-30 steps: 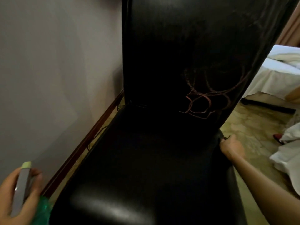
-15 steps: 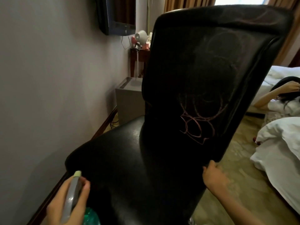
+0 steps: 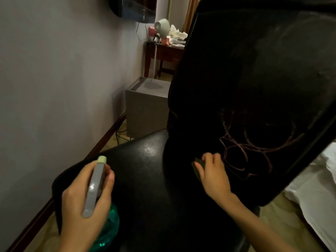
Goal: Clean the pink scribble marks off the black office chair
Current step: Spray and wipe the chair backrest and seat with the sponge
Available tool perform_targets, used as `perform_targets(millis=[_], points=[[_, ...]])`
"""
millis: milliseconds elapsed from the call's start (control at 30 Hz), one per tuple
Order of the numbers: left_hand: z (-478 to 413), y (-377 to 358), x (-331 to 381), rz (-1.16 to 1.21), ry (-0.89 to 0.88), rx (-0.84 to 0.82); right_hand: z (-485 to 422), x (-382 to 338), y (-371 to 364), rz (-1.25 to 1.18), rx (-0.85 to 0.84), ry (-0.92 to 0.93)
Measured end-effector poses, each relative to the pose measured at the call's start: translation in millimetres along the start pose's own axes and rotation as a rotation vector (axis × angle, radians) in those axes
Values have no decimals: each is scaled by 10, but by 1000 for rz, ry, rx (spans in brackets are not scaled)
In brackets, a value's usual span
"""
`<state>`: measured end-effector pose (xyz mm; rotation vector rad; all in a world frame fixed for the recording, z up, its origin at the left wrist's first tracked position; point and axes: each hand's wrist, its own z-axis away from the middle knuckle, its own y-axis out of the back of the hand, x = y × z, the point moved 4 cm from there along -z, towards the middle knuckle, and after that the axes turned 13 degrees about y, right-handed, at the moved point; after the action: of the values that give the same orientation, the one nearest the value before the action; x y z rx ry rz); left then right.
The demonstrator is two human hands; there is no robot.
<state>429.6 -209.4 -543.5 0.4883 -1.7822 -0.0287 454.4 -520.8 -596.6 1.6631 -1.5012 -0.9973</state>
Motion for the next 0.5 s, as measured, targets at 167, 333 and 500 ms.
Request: perform_targets(millis=[167, 333, 500], points=[[-508, -154, -222, 18, 3, 95, -1093, -136, -738, 166, -11, 248], [-1244, -537, -1285, 252, 541, -92, -2005, -187, -1306, 306, -27, 422], [-987, -760, -489, 311, 95, -119, -2241, -161, -1723, 567, -145, 465]])
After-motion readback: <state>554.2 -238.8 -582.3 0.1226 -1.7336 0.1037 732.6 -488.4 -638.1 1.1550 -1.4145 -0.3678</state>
